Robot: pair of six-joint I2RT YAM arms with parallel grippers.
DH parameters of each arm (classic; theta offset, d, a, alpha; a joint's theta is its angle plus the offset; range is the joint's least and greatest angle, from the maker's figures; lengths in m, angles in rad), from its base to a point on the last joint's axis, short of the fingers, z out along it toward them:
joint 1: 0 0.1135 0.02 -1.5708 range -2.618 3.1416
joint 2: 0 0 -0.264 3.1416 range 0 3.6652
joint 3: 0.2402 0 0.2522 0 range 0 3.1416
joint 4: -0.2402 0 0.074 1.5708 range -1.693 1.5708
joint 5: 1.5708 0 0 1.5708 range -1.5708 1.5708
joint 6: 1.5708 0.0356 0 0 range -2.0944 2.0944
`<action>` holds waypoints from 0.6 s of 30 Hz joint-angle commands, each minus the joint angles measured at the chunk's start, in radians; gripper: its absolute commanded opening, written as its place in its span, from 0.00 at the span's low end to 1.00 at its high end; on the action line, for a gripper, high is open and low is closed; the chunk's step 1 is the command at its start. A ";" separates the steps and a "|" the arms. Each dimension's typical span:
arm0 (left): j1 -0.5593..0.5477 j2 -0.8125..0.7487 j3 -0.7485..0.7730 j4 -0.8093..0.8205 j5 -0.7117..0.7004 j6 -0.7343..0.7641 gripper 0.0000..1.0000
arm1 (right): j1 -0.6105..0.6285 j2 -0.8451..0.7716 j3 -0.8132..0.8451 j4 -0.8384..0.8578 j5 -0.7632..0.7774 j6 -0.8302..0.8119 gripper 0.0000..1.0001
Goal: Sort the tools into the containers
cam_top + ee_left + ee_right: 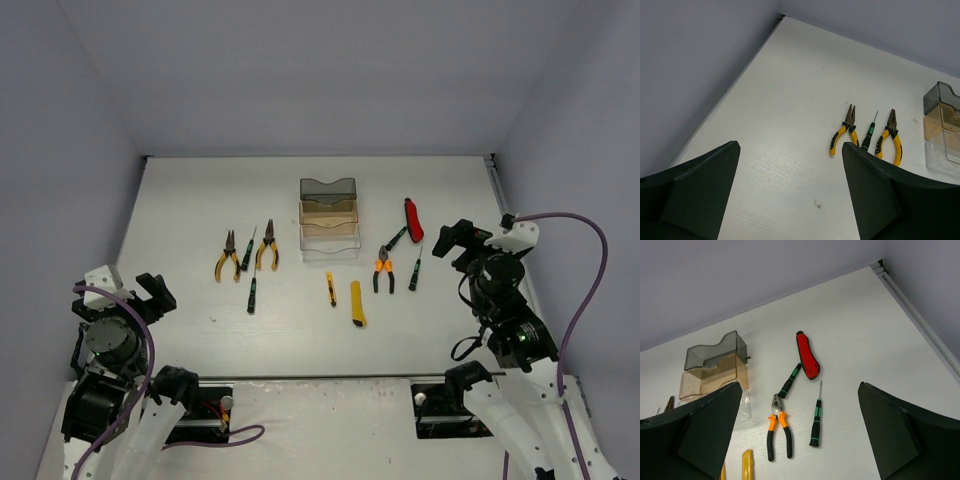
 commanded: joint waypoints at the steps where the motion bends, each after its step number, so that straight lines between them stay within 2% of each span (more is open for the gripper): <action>1: -0.011 0.048 0.006 0.064 0.020 -0.005 0.80 | 0.007 0.079 0.025 0.067 0.025 0.057 1.00; 7: -0.012 0.039 -0.007 0.074 0.016 0.005 0.81 | 0.007 0.171 0.025 0.052 0.001 0.052 1.00; 10: -0.012 0.037 -0.008 0.075 0.016 0.005 0.81 | 0.007 0.269 0.035 0.043 -0.142 0.018 1.00; 14: -0.013 0.049 -0.015 0.084 0.036 0.012 0.81 | 0.027 0.437 0.057 0.029 -0.230 0.023 1.00; 17: -0.013 0.059 -0.013 0.080 0.040 0.017 0.81 | 0.125 0.532 0.078 0.029 -0.180 0.006 1.00; 18: -0.012 0.061 -0.013 0.080 0.044 0.019 0.81 | 0.179 0.552 0.092 0.030 -0.145 0.008 0.95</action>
